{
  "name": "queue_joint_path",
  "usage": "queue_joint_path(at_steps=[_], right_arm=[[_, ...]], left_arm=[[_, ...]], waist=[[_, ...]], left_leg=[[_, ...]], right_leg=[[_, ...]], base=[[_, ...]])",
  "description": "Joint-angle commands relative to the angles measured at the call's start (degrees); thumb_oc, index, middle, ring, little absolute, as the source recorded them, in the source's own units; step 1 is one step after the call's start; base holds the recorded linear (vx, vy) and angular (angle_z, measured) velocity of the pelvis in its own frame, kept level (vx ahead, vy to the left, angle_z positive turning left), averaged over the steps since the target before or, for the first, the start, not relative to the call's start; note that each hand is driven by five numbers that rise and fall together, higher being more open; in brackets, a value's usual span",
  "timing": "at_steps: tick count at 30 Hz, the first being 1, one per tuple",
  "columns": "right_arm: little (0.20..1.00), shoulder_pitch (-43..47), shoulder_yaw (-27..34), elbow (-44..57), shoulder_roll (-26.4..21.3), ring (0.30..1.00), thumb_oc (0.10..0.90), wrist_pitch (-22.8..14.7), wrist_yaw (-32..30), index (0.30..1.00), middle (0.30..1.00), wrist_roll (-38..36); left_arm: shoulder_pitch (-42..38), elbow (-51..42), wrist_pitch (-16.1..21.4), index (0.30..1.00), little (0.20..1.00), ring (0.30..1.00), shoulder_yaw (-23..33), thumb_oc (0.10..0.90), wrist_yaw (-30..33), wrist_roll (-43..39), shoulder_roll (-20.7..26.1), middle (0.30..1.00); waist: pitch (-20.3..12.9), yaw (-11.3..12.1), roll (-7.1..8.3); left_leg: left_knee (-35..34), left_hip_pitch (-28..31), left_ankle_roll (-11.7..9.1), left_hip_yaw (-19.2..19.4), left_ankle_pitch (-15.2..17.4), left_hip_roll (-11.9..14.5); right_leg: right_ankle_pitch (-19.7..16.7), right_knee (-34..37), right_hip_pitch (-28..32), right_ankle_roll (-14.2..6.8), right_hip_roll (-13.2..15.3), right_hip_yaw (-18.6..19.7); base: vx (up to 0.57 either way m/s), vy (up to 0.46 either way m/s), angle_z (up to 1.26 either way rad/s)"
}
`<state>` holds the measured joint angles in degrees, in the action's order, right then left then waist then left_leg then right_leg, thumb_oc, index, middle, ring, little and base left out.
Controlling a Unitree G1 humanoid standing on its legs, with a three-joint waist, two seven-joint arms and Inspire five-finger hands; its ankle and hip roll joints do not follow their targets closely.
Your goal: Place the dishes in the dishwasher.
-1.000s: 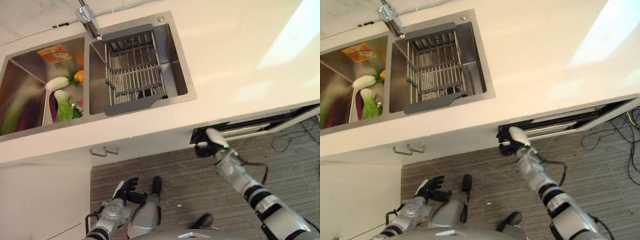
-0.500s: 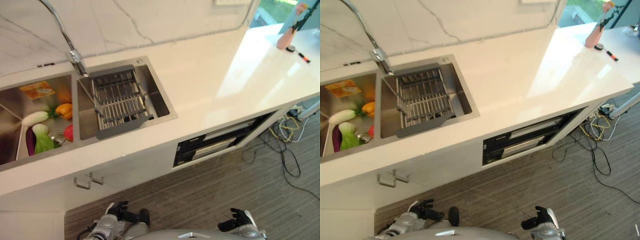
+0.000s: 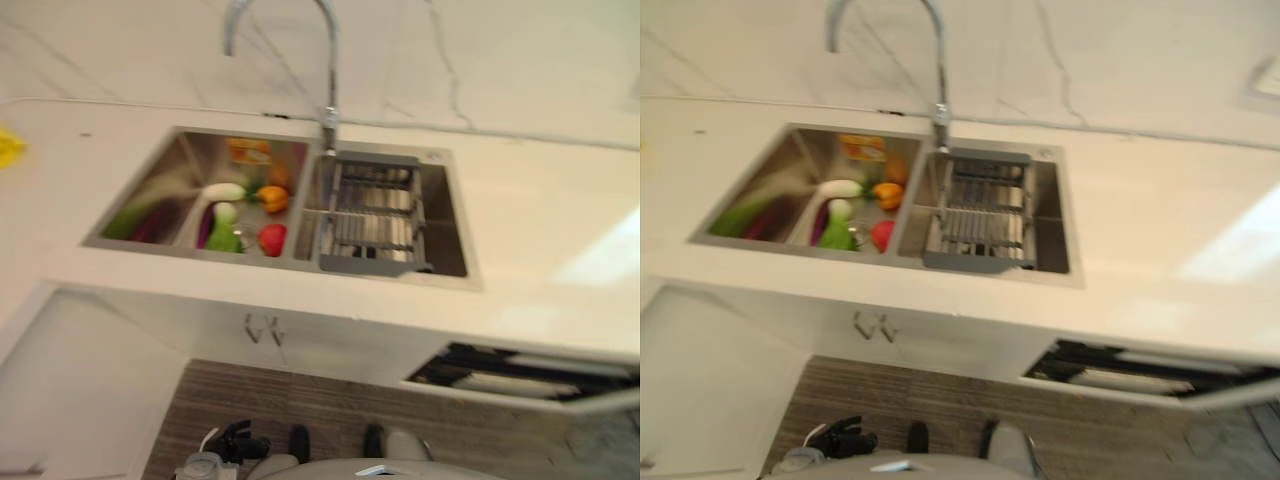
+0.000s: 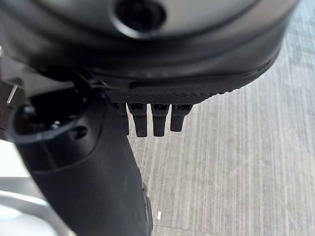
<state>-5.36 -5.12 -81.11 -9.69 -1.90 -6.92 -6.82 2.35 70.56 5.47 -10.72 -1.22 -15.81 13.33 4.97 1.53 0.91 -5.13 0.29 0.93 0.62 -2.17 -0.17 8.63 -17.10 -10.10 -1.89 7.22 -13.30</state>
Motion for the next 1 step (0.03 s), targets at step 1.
queue_joint_path(at_steps=[1], right_arm=[[0.900, 2.15, 1.40, 1.76, -1.81, 0.900, 0.800, -0.66, -1.75, 0.900, 0.900, -2.67]], left_arm=[[-3.38, 1.96, 0.50, 0.900, 0.900, 0.900, -0.78, 0.800, -1.24, 2.30, -2.75, 0.900]], waist=[[1.45, -0.49, 1.81]], left_leg=[[0.13, 2.49, -3.31, -3.97, 4.86, 1.06]], right_leg=[[-7.10, 19.39, 15.03, -7.41, 3.12, -0.25]], base=[[0.00, -0.042, -0.10]])
